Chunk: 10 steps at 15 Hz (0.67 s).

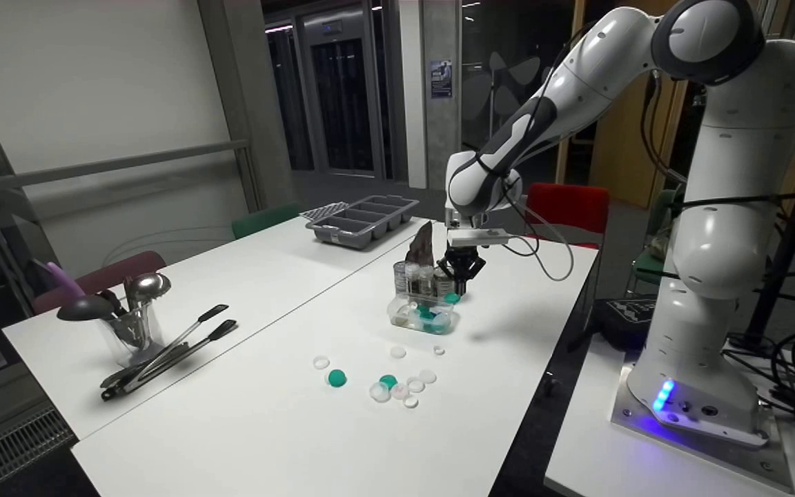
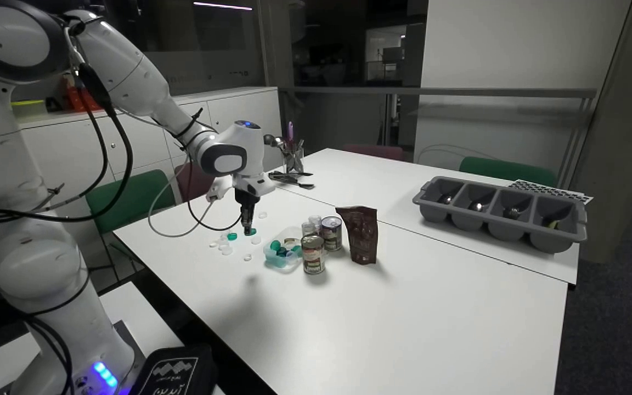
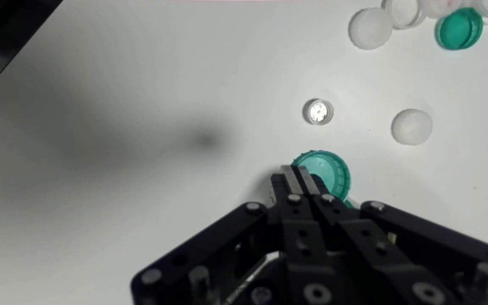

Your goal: Put one green cap in the bowl

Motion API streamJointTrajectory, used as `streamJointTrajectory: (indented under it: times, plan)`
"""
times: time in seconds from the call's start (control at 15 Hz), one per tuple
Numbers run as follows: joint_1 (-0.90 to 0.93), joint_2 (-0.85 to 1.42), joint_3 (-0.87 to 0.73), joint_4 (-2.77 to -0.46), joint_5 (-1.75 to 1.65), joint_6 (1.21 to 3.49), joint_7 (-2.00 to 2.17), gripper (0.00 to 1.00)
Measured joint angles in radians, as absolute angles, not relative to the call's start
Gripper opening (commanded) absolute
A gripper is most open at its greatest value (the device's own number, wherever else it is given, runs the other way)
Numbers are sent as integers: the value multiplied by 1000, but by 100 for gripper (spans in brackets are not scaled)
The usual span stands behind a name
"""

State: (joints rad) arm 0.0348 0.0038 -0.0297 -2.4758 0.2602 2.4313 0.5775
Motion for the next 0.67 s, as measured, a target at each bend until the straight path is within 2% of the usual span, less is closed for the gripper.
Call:
streamJointTrajectory:
  times: [0.67]
  plan:
    - [-21,-23,-53,-2417,260,2392,583,0]
